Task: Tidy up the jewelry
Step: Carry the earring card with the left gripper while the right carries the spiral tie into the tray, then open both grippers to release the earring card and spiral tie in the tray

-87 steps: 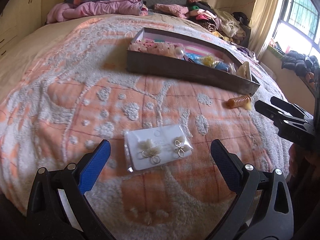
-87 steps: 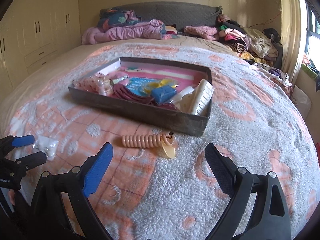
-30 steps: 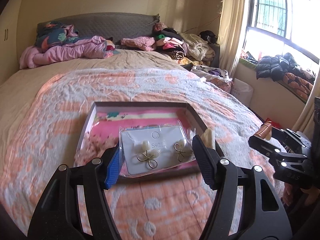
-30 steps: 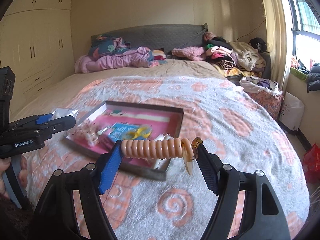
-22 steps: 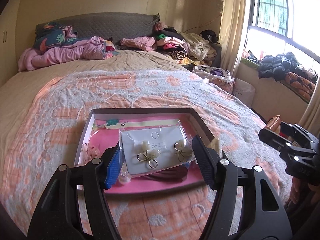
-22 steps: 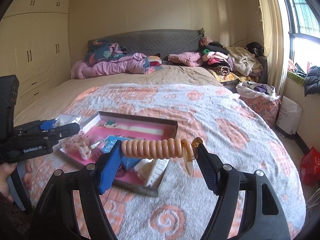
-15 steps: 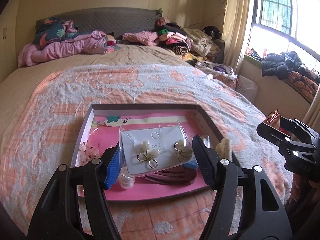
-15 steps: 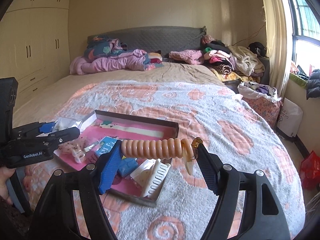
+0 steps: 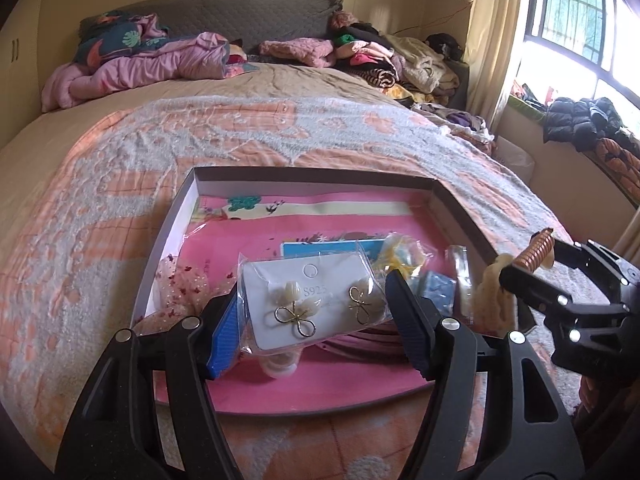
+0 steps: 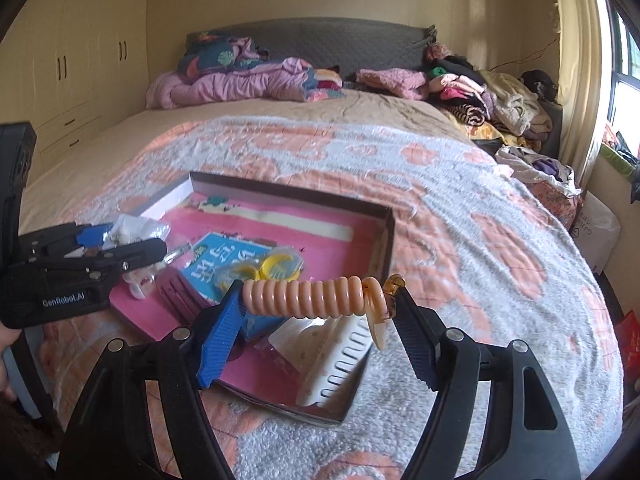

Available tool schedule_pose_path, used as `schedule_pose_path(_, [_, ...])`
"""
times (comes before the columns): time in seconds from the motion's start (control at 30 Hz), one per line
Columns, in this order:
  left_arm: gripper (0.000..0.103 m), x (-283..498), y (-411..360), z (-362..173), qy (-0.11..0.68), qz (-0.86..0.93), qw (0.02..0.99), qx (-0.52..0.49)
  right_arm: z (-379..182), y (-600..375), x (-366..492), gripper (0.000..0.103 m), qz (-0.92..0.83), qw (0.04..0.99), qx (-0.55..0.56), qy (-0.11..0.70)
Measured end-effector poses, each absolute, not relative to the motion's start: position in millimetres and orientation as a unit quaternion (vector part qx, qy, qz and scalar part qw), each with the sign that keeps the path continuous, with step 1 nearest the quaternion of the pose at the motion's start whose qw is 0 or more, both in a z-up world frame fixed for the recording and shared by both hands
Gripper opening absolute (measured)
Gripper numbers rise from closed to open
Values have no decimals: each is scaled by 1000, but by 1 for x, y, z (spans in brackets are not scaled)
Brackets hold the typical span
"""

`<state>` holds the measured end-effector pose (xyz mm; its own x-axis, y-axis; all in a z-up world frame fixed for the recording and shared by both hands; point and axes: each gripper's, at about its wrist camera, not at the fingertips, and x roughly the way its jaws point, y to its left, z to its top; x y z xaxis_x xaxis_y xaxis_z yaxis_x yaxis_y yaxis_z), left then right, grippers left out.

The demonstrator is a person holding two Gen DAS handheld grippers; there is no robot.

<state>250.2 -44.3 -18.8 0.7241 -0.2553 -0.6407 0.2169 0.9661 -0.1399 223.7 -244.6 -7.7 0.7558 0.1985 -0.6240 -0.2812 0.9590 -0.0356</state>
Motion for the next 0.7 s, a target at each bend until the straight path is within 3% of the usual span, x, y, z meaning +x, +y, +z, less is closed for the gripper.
schedule_pose_path(0.7, [65,246,-24,-16,343,-100,933,-38,-35,-201,216,75,184,913,-83,355])
